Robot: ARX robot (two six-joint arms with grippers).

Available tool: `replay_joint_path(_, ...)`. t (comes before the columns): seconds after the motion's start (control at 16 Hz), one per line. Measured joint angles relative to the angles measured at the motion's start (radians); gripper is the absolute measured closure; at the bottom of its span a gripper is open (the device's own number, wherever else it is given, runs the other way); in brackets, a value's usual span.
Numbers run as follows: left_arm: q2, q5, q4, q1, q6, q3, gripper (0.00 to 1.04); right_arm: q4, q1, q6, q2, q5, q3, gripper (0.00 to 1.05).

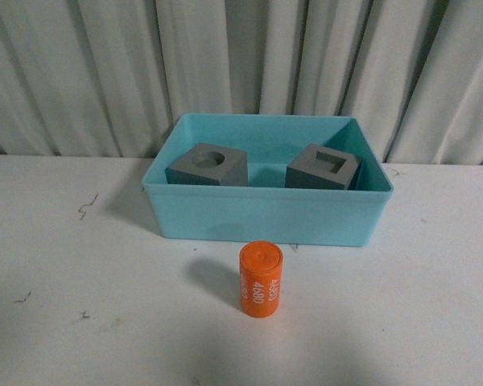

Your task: Place gray and orange parts in blue box

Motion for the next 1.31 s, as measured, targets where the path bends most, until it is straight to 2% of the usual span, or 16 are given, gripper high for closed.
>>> replay_joint_path(0.12, -0.056, 0.047, -0.037, 0.051, 0.003, -0.021, 1.03, 0.000, 0.000, 0.000, 0.000, 0.000, 0.000, 0.06)
replay_joint_path(0.31, -0.124, 0.103, -0.082, 0.103, 0.006, -0.033, 1.03, 0.000, 0.000, 0.000, 0.000, 0.000, 0.000, 0.06)
replay_joint_path(0.44, -0.163, 0.200, -0.109, 0.185, 0.007, -0.045, 1.03, 0.000, 0.000, 0.000, 0.000, 0.000, 0.000, 0.06)
replay_joint_path(0.5, -0.182, 0.210, -0.094, 0.237, 0.006, -0.070, 1.03, 0.000, 0.000, 0.000, 0.000, 0.000, 0.000, 0.06)
replay_joint_path(0.87, -0.286, 0.232, -0.197, 0.229, 0.006, -0.070, 1.03, 0.000, 0.000, 0.000, 0.000, 0.000, 0.000, 0.06)
replay_joint_path(0.94, -0.385, 0.236, -0.354, 0.229, 0.007, -0.069, 1.03, 0.000, 0.000, 0.000, 0.000, 0.000, 0.000, 0.06)
replay_joint_path(1.31, -0.448, 0.232, -0.369, 0.230, 0.007, -0.069, 1.03, 0.000, 0.000, 0.000, 0.000, 0.000, 0.000, 0.06)
